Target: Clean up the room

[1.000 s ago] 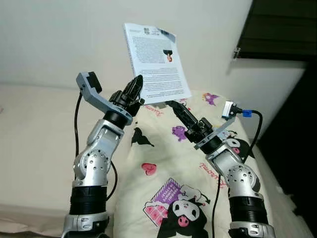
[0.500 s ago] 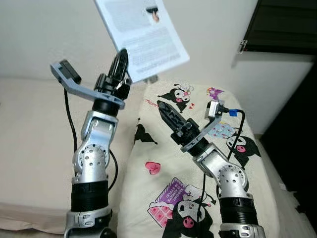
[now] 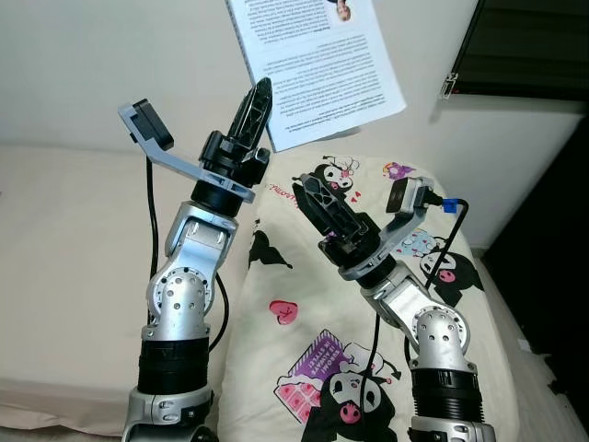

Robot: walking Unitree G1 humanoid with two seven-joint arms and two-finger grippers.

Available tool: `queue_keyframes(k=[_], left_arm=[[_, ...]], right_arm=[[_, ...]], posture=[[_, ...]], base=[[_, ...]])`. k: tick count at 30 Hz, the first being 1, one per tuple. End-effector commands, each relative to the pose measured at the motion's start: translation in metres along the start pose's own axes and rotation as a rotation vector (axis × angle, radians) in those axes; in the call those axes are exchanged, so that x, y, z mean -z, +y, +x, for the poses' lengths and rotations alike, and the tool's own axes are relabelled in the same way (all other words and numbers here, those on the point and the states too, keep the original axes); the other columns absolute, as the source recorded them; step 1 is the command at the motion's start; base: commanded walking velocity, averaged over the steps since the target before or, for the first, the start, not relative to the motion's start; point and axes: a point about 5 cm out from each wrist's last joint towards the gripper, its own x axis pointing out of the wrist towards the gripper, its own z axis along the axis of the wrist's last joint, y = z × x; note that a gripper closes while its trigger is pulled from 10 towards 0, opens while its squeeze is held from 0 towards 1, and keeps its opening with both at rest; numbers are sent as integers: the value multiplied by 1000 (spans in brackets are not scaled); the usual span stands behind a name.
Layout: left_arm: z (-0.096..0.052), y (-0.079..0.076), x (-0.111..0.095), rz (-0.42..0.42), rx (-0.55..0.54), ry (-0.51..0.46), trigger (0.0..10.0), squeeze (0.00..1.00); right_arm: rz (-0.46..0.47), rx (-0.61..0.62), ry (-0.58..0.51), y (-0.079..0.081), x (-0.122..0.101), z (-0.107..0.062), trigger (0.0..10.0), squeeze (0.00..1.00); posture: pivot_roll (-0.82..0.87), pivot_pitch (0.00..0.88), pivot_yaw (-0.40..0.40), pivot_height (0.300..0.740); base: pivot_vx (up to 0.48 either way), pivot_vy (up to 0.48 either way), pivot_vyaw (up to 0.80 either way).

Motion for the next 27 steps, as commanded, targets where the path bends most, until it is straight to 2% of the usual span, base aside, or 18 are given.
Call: queue_keyframes(k=[1, 8, 10, 14, 15, 20, 25, 26, 27], left_arm=[[2, -15, 15, -82, 63, -24, 10000, 0], [-4, -16, 24, -66, 91, 37, 10000, 0], [-9, -19, 34, -62, 126, 92, 10000, 0], [-11, -19, 37, -61, 130, 106, 10000, 0], [-14, -17, 38, -59, 118, 108, 10000, 0], [-16, -11, 33, -49, 95, 89, 10000, 0], [-17, -5, 24, -16, 80, 73, 10000, 0], [-17, -3, 22, -6, 73, 66, 10000, 0], [-17, -3, 22, -6, 73, 66, 10000, 0]], right_arm=[[-10, -51, -13, 8, -3, 3, 10000, 0], [-27, -103, -33, 16, -10, 4, 10000, 0], [-45, -131, -63, 22, -19, 6, 10000, 0], [-53, -142, -75, 24, -22, 7, 10000, 0], [-66, -162, -101, 29, -29, 8, 10000, 0], [-76, -164, -144, 31, -38, 7, 10000, 0], [-79, -127, -198, 27, -47, 2, 10000, 0], [-79, -114, -211, 26, -48, 1, 7176, 0], [-79, -114, -211, 26, -48, 1, 7176, 0]], posture=[[-23, 29, -49, 740], [-19, 29, -49, 740], [-21, 28, -45, 740], [-21, 28, -45, 740], [-22, 30, -45, 740], [-22, 31, -45, 740], [-21, 31, -47, 740], [-24, 32, -45, 740], [-24, 32, -45, 740]], base=[[0, 0, 0], [0, 0, 0], [0, 0, 0], [0, 0, 0], [0, 0, 0], [0, 0, 0], [0, 0, 0], [0, 0, 0], [0, 0, 0]])
